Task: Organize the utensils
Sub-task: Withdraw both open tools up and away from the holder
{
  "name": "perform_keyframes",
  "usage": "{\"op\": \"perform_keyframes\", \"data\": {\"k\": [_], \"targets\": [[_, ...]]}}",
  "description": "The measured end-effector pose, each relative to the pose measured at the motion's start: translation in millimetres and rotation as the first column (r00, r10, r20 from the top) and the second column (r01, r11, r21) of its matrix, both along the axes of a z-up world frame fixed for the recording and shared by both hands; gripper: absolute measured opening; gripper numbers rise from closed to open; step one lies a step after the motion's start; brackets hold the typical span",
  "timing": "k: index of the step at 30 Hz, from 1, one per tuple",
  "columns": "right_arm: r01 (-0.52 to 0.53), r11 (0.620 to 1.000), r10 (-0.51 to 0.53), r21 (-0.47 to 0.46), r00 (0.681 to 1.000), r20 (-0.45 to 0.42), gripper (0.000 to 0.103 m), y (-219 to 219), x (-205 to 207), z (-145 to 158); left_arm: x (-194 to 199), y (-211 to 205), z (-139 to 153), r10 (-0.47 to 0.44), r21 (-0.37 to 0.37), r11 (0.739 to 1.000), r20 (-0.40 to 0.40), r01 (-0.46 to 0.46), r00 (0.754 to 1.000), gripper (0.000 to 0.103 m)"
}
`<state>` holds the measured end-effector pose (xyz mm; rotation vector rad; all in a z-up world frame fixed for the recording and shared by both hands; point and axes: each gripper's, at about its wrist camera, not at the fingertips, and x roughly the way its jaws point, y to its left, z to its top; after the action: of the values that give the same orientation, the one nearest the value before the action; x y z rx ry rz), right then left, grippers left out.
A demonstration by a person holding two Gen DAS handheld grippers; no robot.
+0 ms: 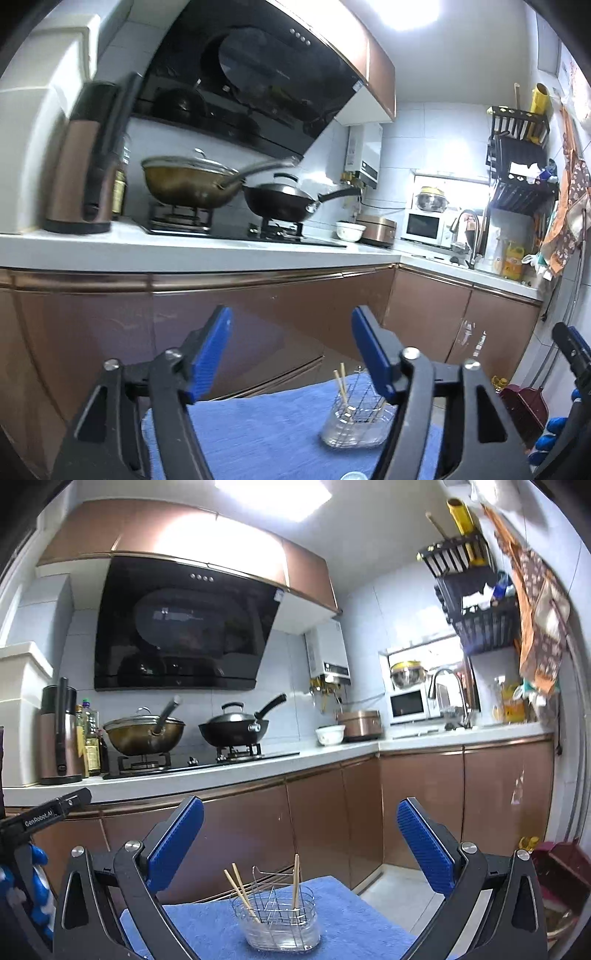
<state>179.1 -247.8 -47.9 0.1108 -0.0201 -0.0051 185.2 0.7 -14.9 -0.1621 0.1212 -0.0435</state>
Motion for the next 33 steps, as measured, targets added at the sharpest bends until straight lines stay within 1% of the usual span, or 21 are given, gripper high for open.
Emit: {"op": "perform_keyframes", "data": {"k": [6, 9, 12, 15, 19, 27, 30, 33], "targets": [[-0.014, 1.0, 0.012, 0.02, 0.998, 0.058, 0.103, 0, -42, 10, -43, 28, 4, 0.045, -0.016, 0.999, 0.013, -0.045, 0.999, 0.073], [-0.012, 0.999, 0.008, 0.031, 0.995, 0.099, 0.103, 0, -64, 13, -64, 44, 7, 0.06, -0.049, 0.997, 0.021, -0.059, 0.998, 0.076], [-0.009, 0.998, -0.001, 0.064, 0.988, 0.157, 0.103, -2, -86, 16, -89, 59, 10, 0.073, -0.088, 0.994, 0.031, -0.07, 0.997, 0.079], [-0.011, 0.998, 0.0, 0.068, 0.988, 0.157, 0.103, -2, -100, 18, -105, 63, 14, 0.086, -0.093, 0.992, 0.046, -0.081, 0.995, 0.081], [-0.006, 0.998, -0.003, 0.059, 0.989, 0.148, 0.103, 1, -117, 20, -130, 62, 16, 0.109, -0.063, 0.992, 0.063, -0.105, 0.992, 0.082], [0.006, 0.999, -0.01, 0.036, 0.992, 0.125, 0.103, 4, -145, 20, -161, 61, 14, 0.131, -0.041, 0.991, 0.073, -0.128, 0.989, 0.082], [0.005, 0.999, -0.01, 0.041, 0.991, 0.134, 0.103, 3, -154, 20, -170, 61, 13, 0.141, -0.027, 0.99, 0.07, -0.139, 0.988, 0.083], [0.0, 0.999, -0.007, 0.049, 0.99, 0.144, 0.103, 2, -163, 19, -174, 62, 10, 0.125, -0.02, 0.992, 0.052, -0.124, 0.991, 0.083]]}}
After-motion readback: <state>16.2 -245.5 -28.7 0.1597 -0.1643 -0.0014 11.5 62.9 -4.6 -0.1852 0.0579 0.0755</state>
